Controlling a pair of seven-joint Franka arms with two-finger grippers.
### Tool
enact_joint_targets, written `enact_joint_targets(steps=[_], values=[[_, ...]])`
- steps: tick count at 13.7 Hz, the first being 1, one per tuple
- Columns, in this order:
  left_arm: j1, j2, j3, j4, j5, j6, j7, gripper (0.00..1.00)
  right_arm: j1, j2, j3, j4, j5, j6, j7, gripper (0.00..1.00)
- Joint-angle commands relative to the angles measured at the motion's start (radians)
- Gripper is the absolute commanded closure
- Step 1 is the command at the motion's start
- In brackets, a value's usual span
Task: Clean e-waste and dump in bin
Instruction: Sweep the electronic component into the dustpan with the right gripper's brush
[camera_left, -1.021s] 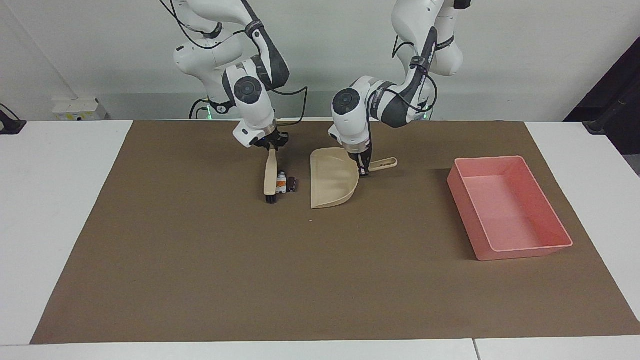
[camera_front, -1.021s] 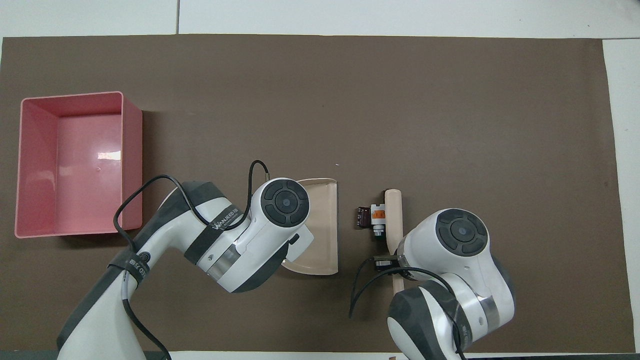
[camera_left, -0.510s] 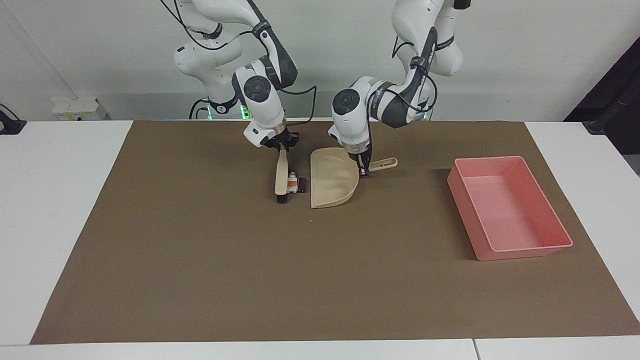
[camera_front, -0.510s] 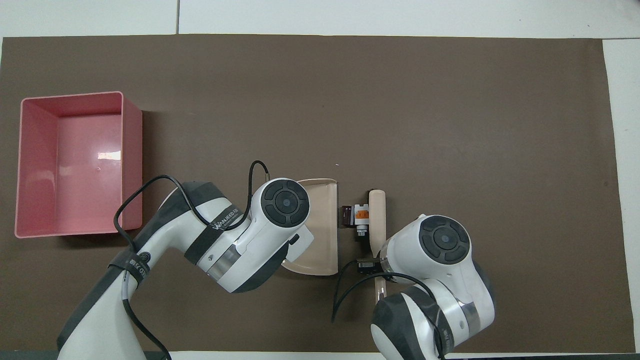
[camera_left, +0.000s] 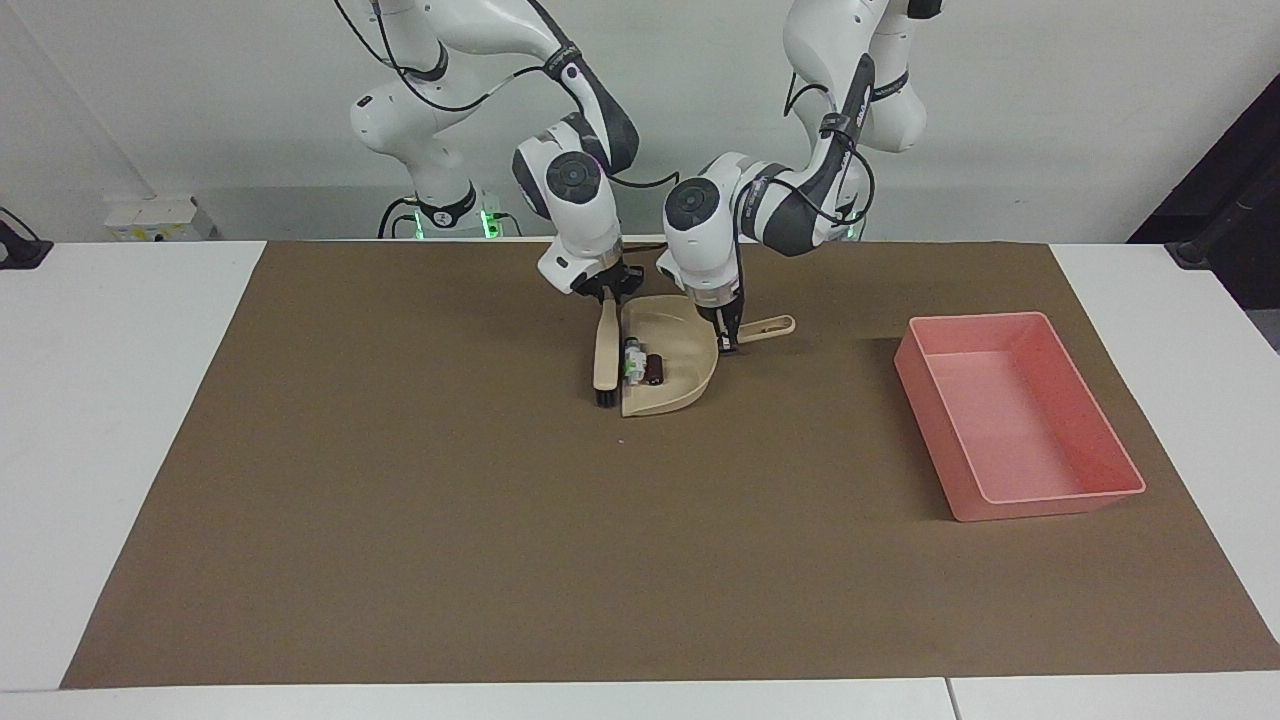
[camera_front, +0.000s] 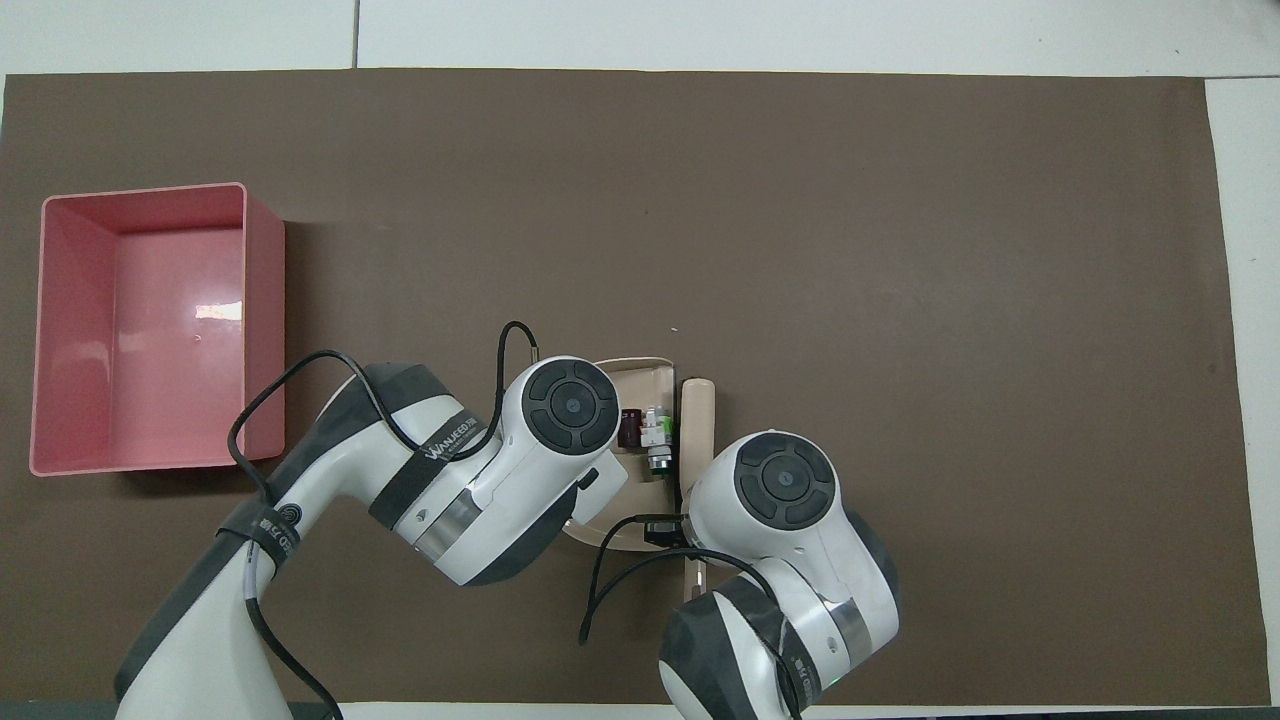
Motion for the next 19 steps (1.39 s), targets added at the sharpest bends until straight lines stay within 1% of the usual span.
enact_joint_targets(steps=[1, 6, 11, 14, 17, 19], values=[[-0.009, -0.012, 0.006, -0.022, 0.014, -0.004, 0.008, 1.0, 0.038, 0.019, -0.003, 0.032, 0.026, 0.008, 0.031, 1.0], [0.0, -0.012, 0.006, -0.031, 0.014, 0.016, 0.051, 1.0, 0.041, 0.024, -0.003, 0.044, 0.026, 0.006, 0.037, 1.0], [0.052, -0.02, 0.005, -0.045, 0.002, 0.056, 0.117, 1.0, 0.033, -0.001, -0.004, 0.032, 0.013, -0.028, 0.033, 1.0], [0.07, -0.029, 0.005, -0.054, -0.038, 0.091, 0.14, 1.0, 0.009, -0.038, -0.007, 0.032, -0.03, -0.1, 0.011, 1.0], [0.087, -0.029, 0.005, -0.071, -0.059, 0.125, 0.156, 1.0, -0.042, -0.105, -0.007, 0.031, -0.104, -0.198, -0.012, 1.0], [0.098, -0.035, 0.005, -0.074, -0.069, 0.134, 0.162, 1.0, -0.101, -0.143, -0.006, 0.029, -0.142, -0.256, -0.053, 1.0]])
